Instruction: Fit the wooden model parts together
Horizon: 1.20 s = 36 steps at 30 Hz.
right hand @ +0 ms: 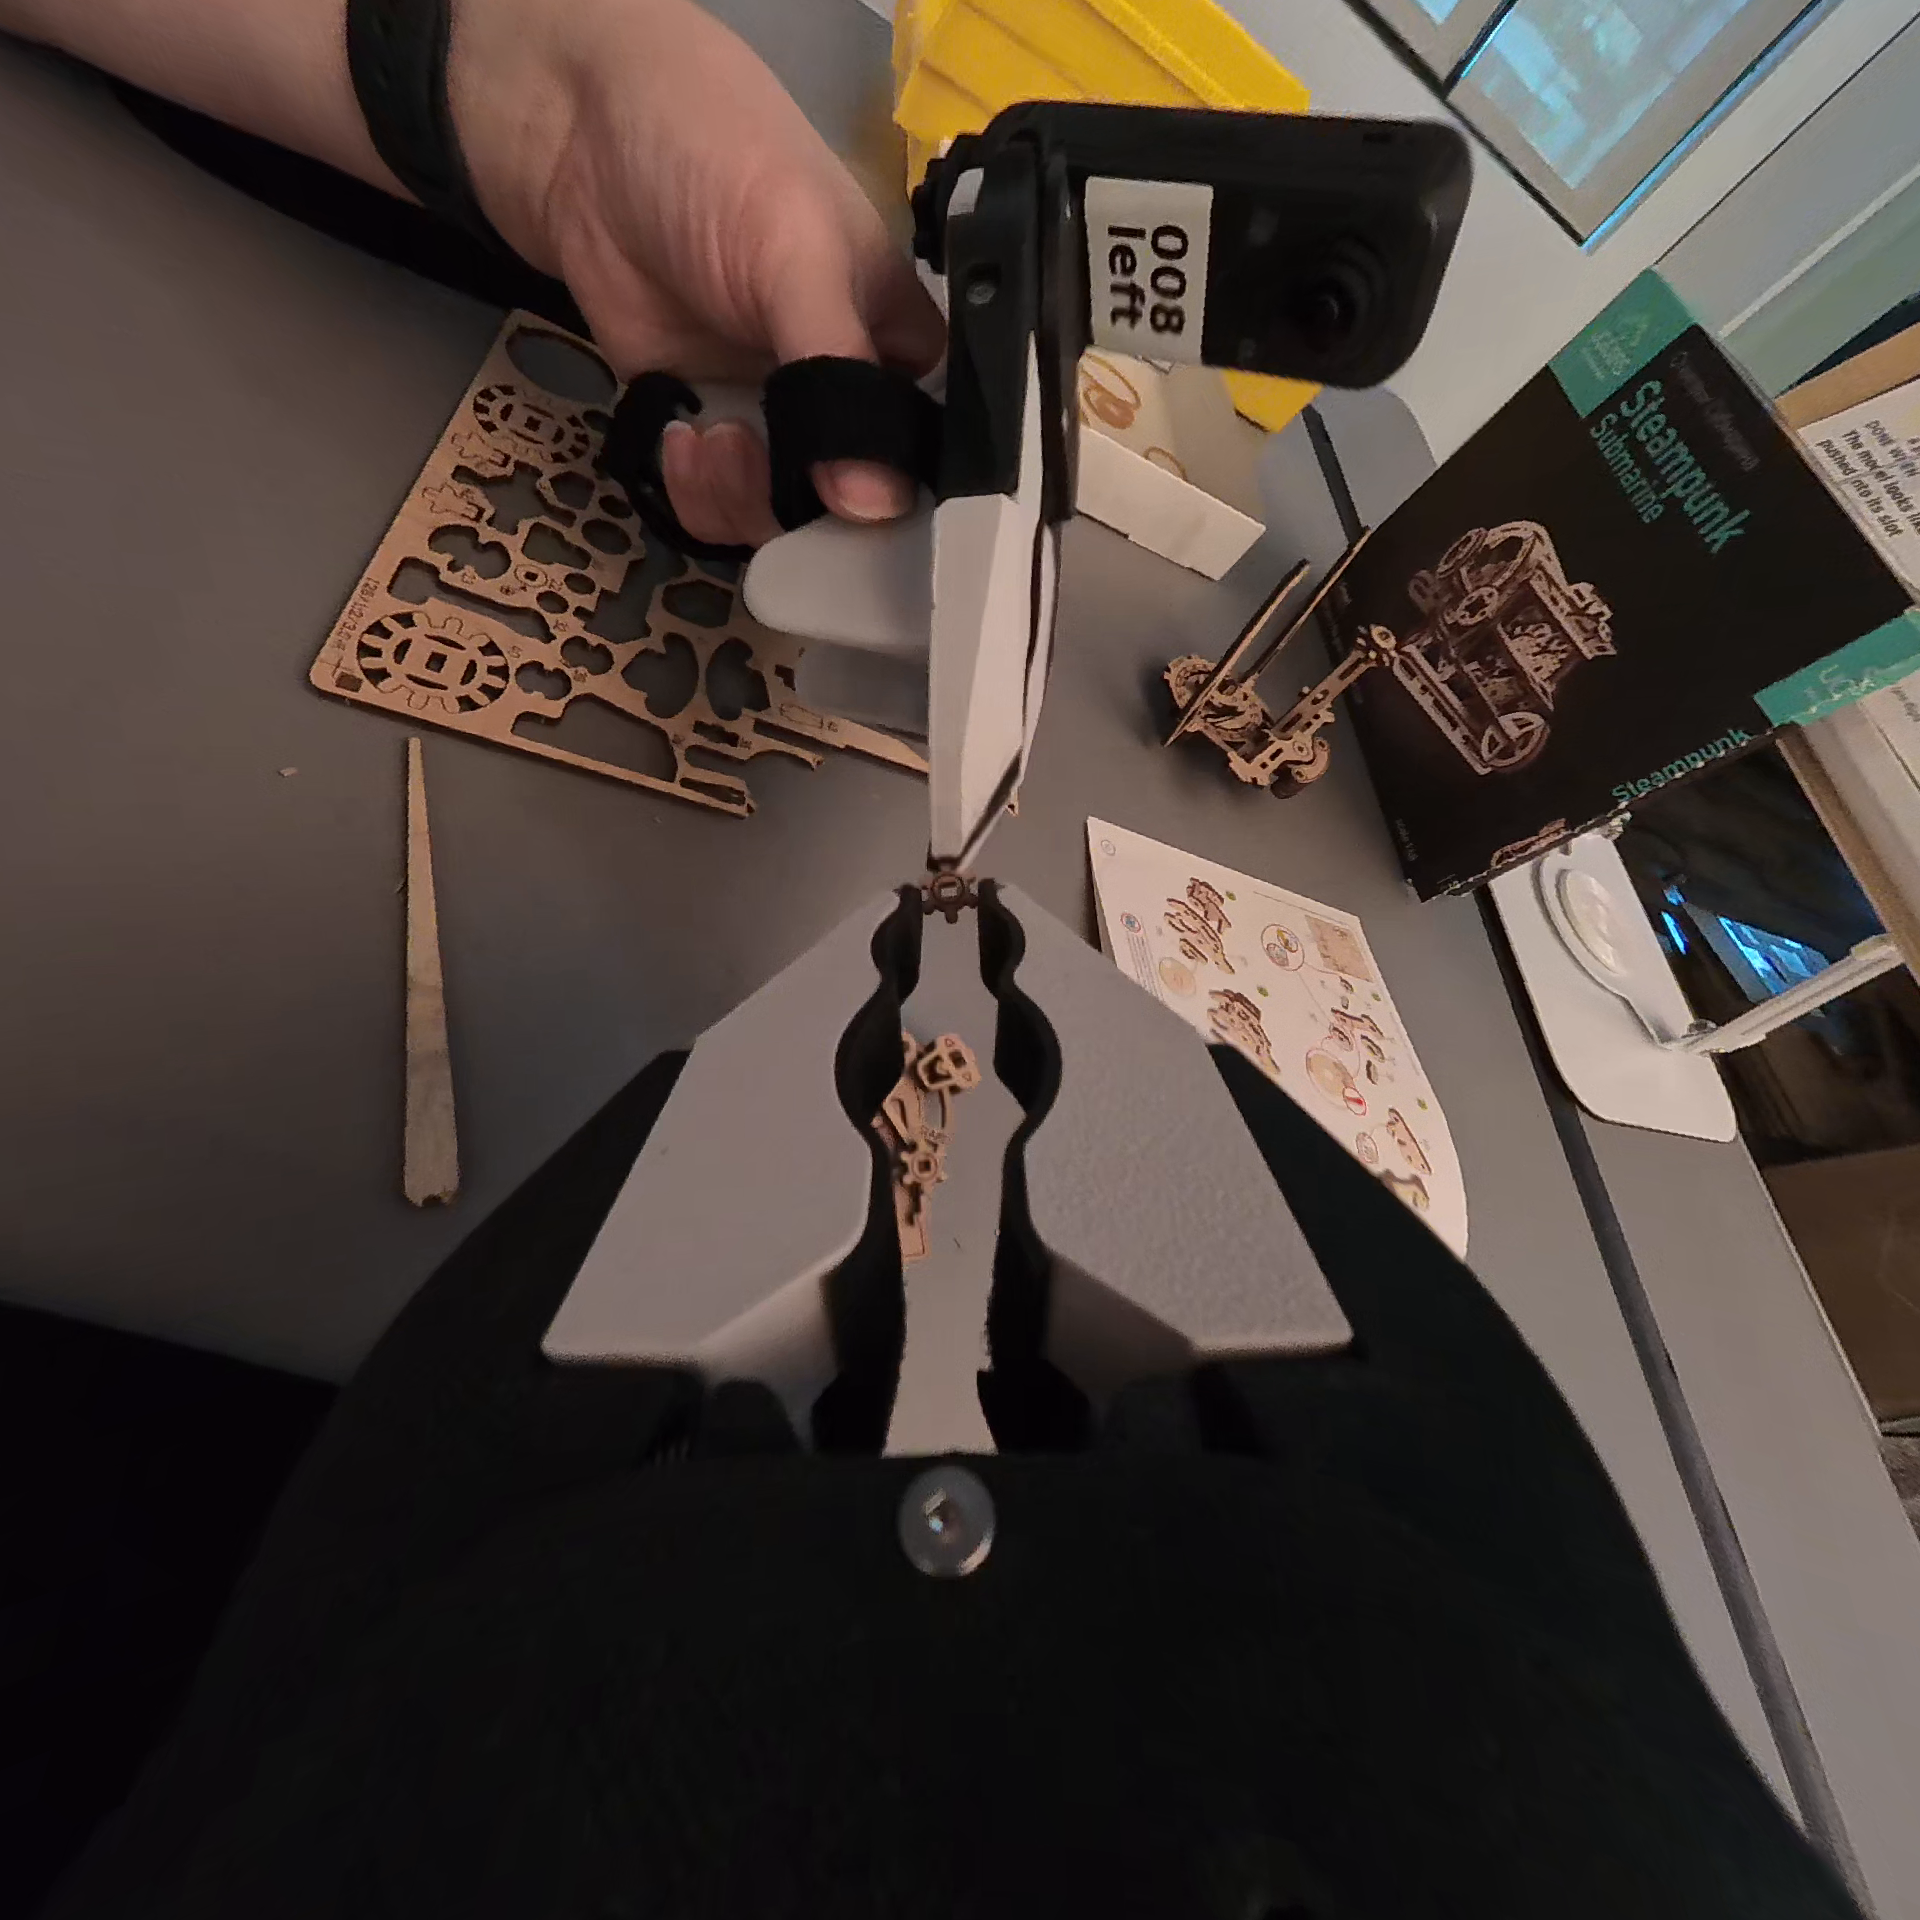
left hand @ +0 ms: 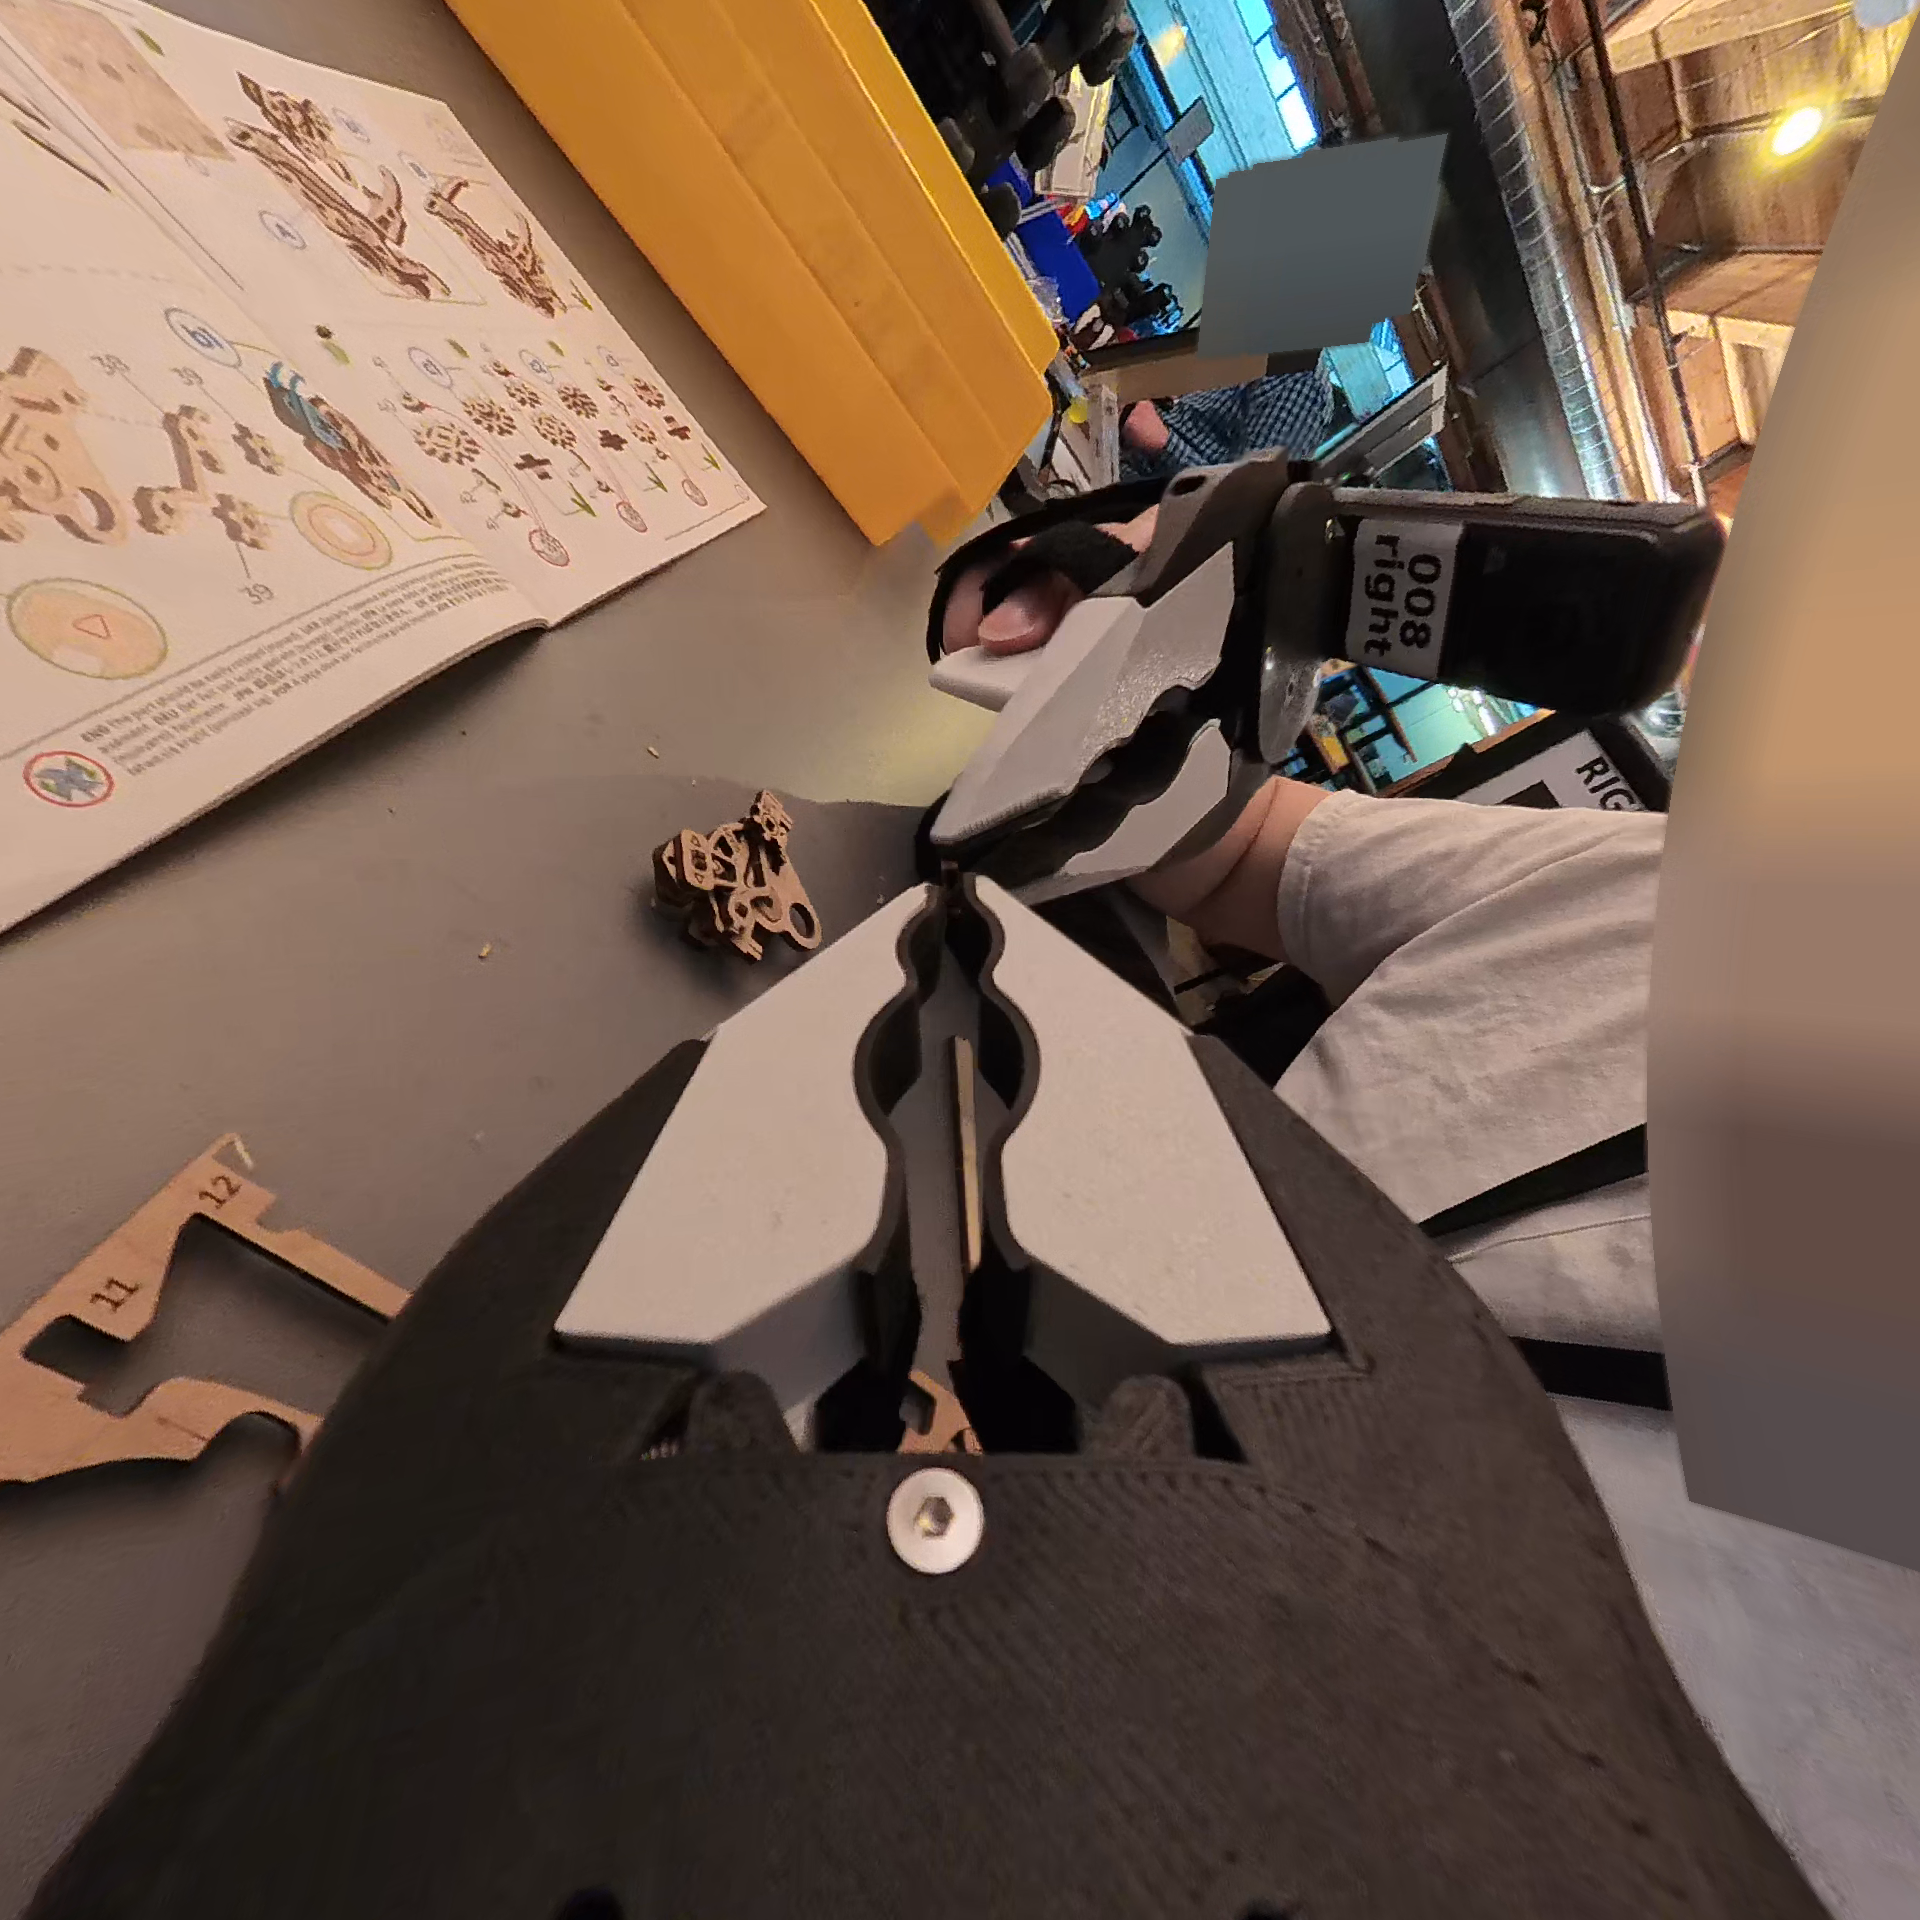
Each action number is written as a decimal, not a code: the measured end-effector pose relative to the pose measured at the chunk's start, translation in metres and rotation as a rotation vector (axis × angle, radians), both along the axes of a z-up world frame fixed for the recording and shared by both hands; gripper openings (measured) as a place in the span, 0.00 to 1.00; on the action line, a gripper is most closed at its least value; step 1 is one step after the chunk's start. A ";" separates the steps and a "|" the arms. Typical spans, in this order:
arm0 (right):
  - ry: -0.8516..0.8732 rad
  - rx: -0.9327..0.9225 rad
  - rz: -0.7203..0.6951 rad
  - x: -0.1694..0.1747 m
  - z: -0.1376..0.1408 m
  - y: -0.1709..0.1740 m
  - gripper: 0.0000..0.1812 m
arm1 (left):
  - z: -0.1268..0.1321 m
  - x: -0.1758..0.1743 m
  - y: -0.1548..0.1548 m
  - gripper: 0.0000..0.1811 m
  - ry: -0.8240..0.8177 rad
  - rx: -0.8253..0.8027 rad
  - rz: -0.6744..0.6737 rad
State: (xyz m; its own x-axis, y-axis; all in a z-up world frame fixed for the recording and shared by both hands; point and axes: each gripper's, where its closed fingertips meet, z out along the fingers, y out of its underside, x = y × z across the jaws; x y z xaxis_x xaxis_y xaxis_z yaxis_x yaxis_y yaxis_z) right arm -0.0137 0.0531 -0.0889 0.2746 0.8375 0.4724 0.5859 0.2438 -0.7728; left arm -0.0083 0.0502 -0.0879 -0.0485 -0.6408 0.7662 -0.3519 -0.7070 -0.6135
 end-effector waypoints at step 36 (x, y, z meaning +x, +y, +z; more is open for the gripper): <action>-0.109 -0.288 0.013 0.048 -0.031 0.012 0.05 | -0.046 -0.005 0.021 0.08 0.291 0.393 0.033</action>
State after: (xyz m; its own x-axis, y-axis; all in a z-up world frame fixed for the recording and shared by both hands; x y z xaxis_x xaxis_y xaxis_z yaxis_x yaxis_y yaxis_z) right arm 0.0341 0.0650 -0.1200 0.2234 0.9444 0.2413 0.6675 0.0321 -0.7439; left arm -0.0135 0.0714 -0.1342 0.1568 -0.8816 0.4452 -0.5293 -0.4556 -0.7157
